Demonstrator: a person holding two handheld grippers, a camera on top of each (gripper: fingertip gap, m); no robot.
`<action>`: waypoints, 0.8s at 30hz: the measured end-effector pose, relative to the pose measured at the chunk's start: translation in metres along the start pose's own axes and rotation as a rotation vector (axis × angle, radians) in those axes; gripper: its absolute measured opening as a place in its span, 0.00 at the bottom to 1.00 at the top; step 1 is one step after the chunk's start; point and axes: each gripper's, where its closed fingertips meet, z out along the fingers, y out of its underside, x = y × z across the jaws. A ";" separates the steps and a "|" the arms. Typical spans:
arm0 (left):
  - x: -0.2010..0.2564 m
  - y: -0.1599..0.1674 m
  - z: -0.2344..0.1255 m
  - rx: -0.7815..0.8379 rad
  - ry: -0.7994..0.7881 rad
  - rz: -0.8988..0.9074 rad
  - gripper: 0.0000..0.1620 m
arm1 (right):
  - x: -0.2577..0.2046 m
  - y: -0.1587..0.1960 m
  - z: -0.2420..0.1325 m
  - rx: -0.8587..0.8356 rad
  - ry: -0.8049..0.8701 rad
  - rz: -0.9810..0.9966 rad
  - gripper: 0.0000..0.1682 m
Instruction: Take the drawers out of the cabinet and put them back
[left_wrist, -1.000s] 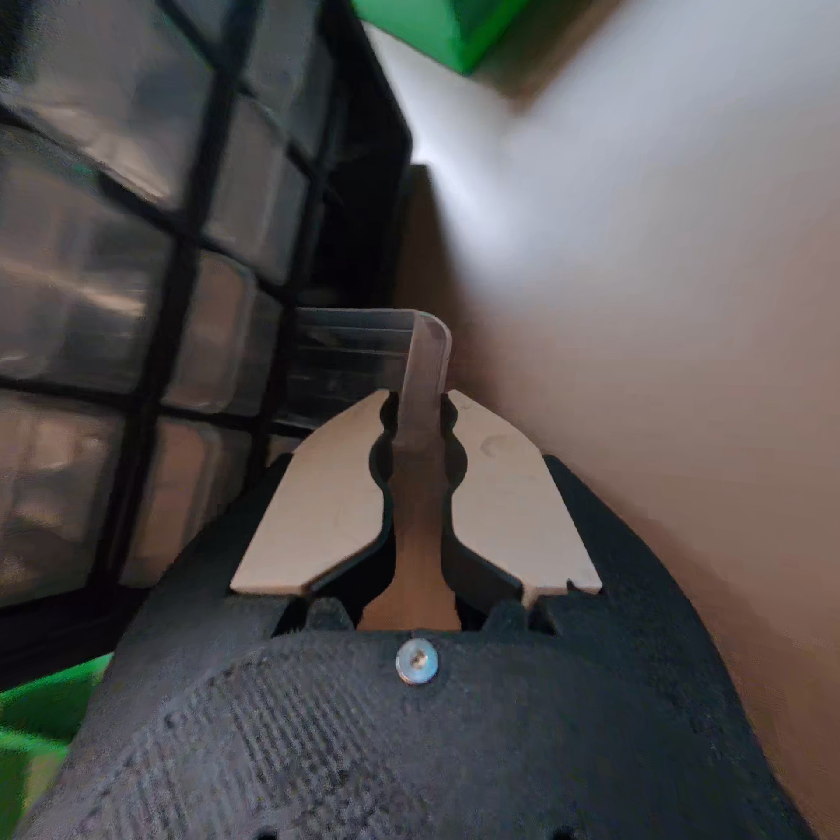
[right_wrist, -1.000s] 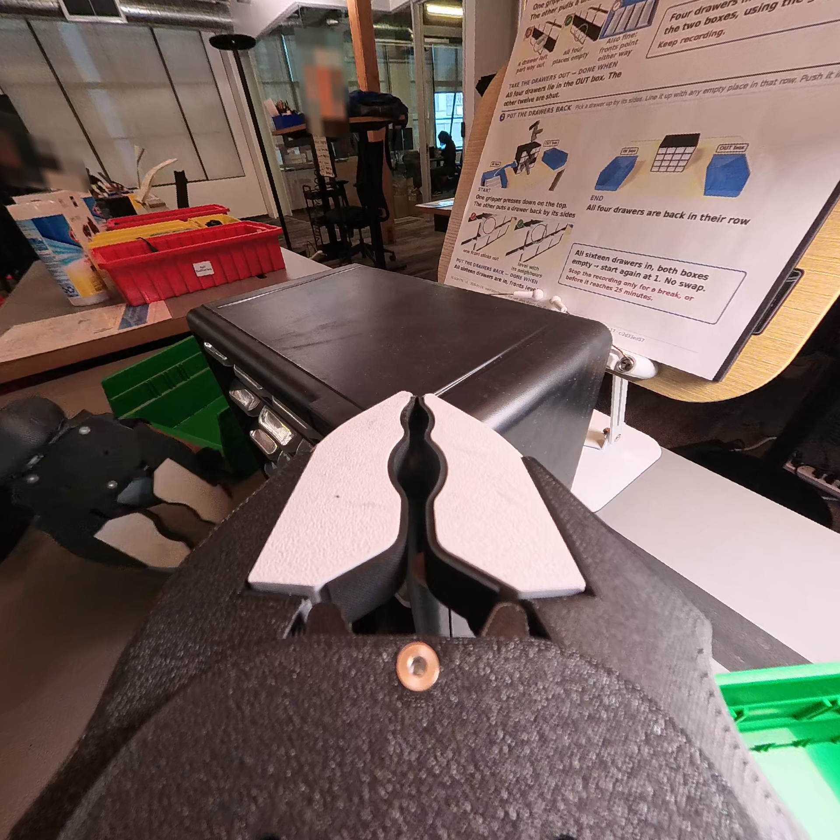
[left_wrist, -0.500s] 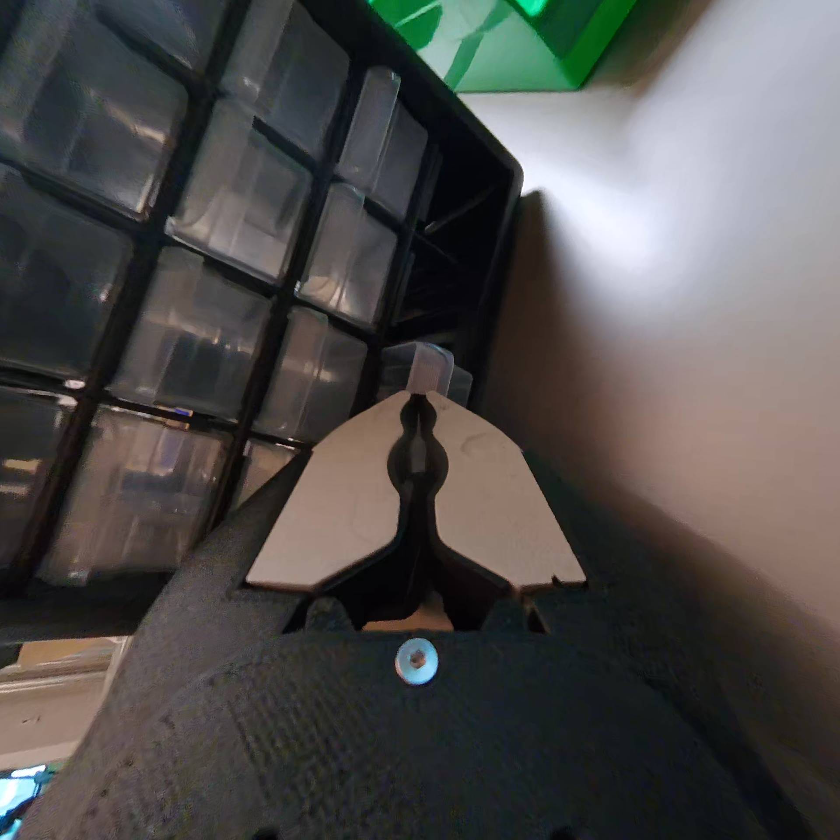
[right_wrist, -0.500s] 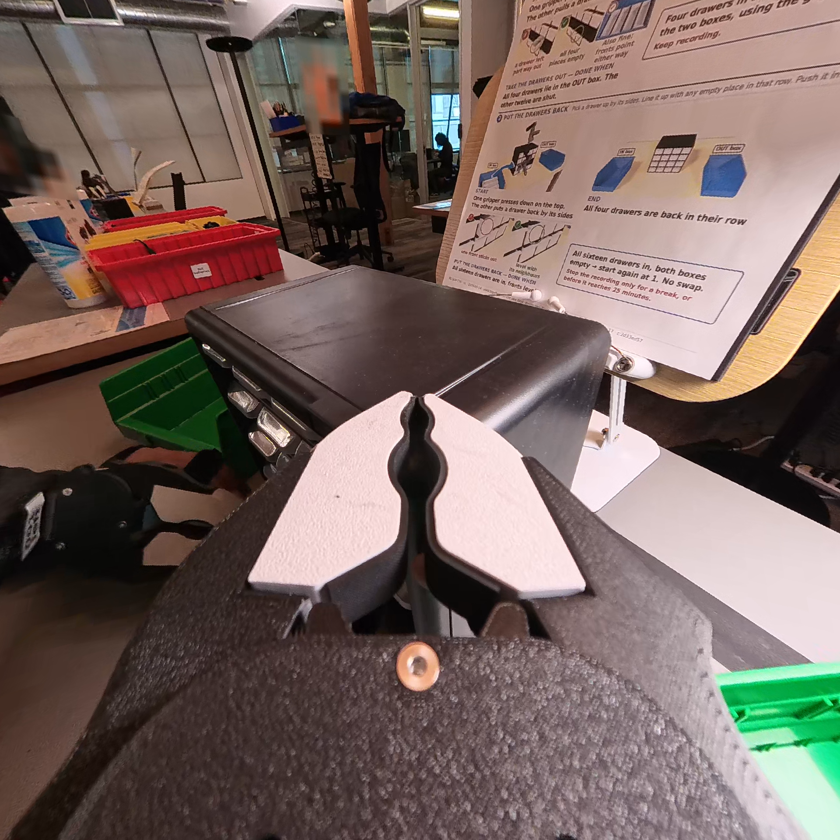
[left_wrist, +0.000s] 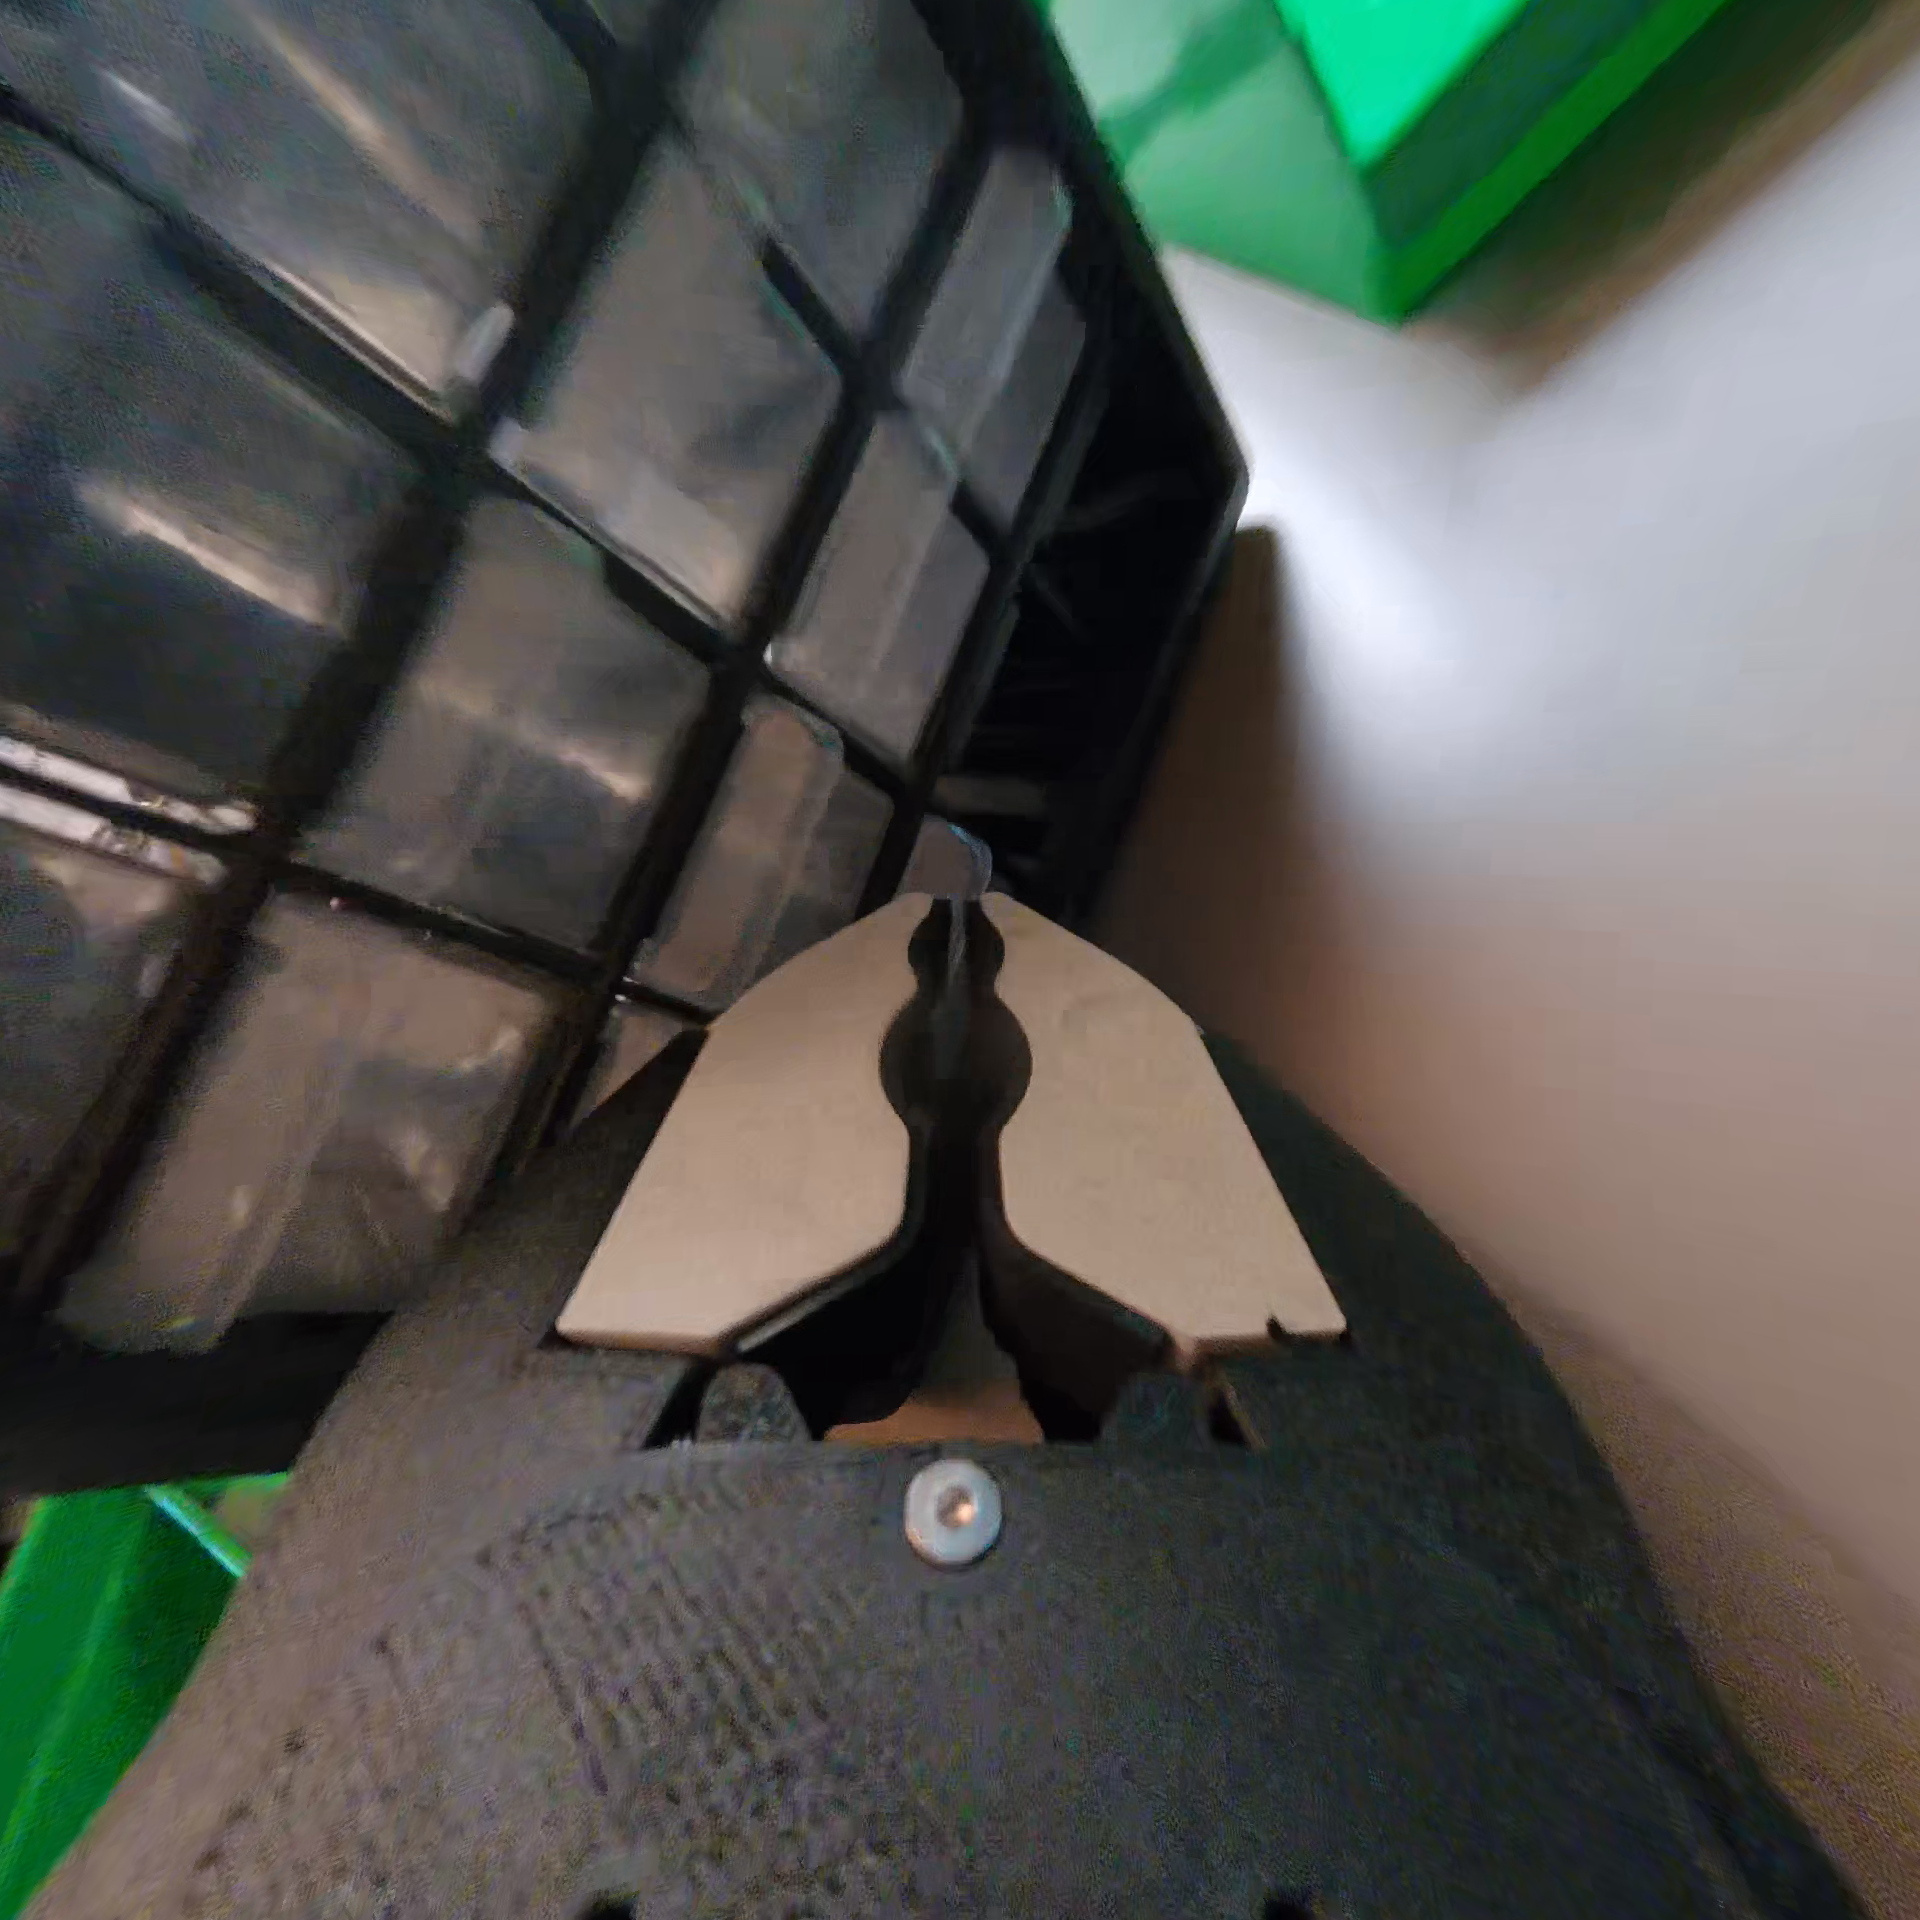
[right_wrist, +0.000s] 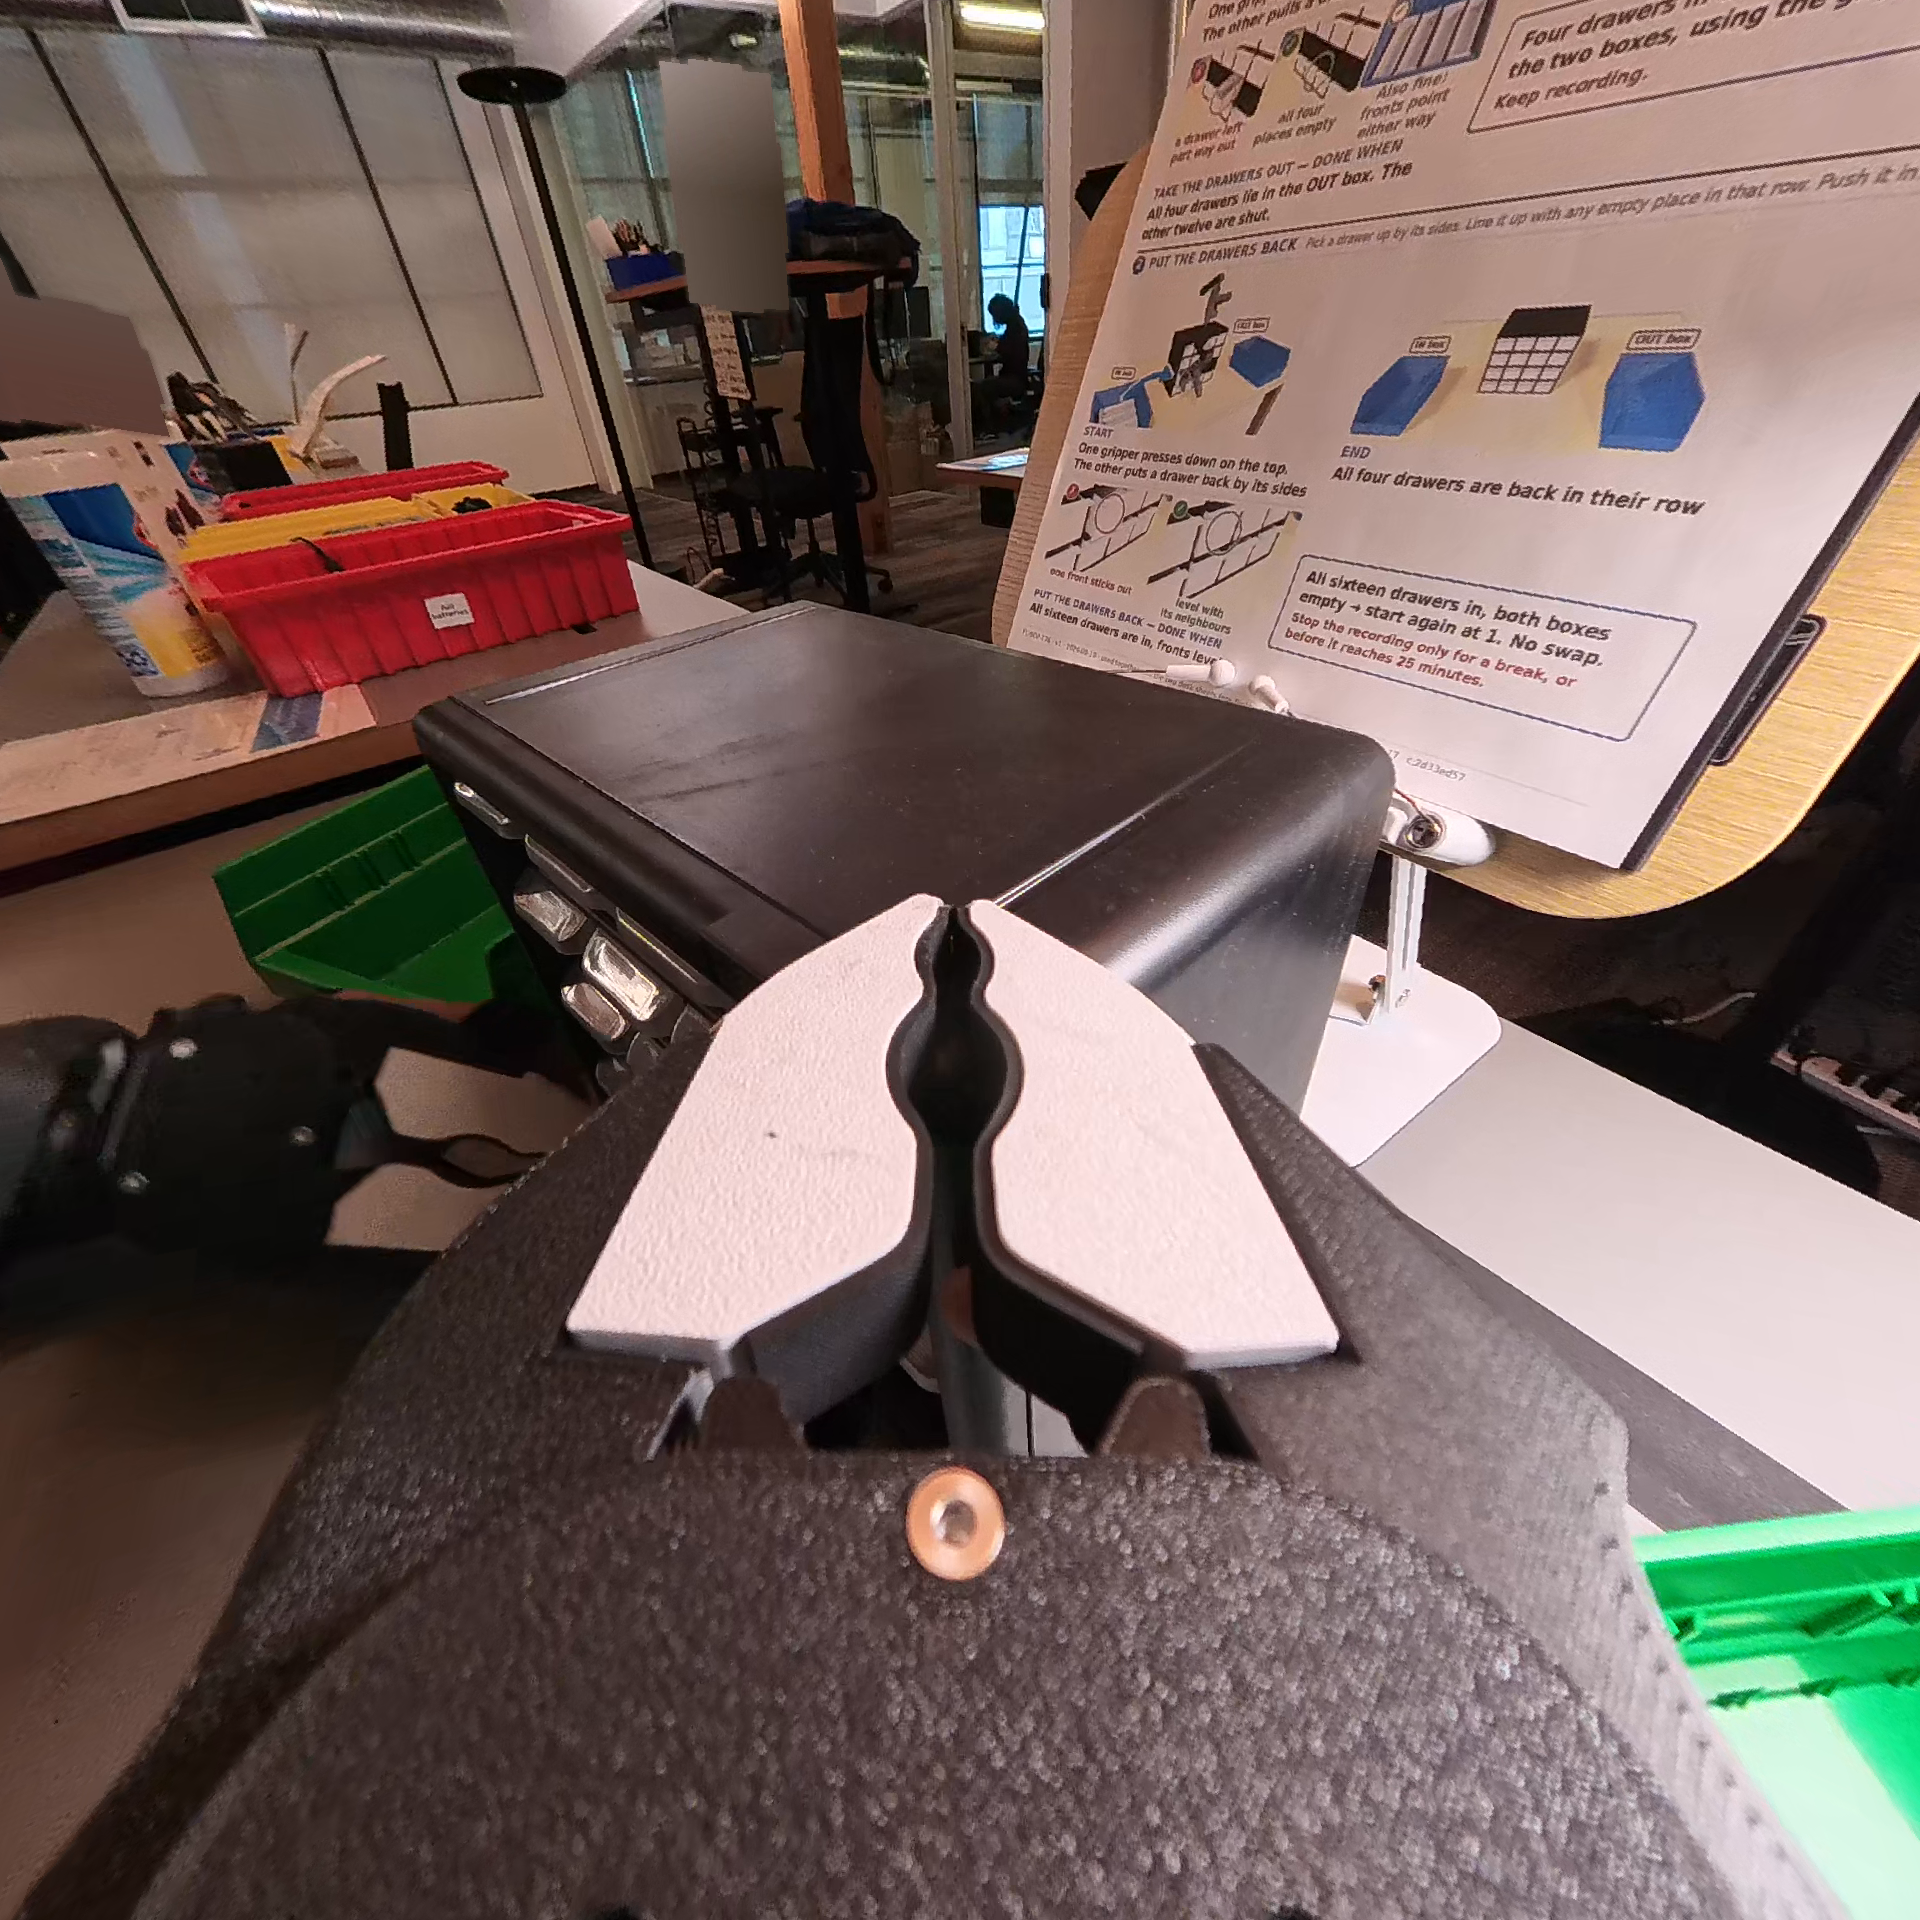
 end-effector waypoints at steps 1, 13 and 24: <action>-0.002 -0.009 -0.009 0.037 0.030 -0.046 0.02 | 0.000 0.000 0.000 0.000 0.001 0.000 0.00; -0.186 0.020 -0.126 -0.015 0.008 -0.175 0.04 | 0.000 0.000 0.000 0.003 -0.008 0.011 0.00; -0.225 0.204 -0.139 -0.628 0.166 -0.033 0.13 | 0.000 0.000 0.000 0.002 -0.001 0.011 0.00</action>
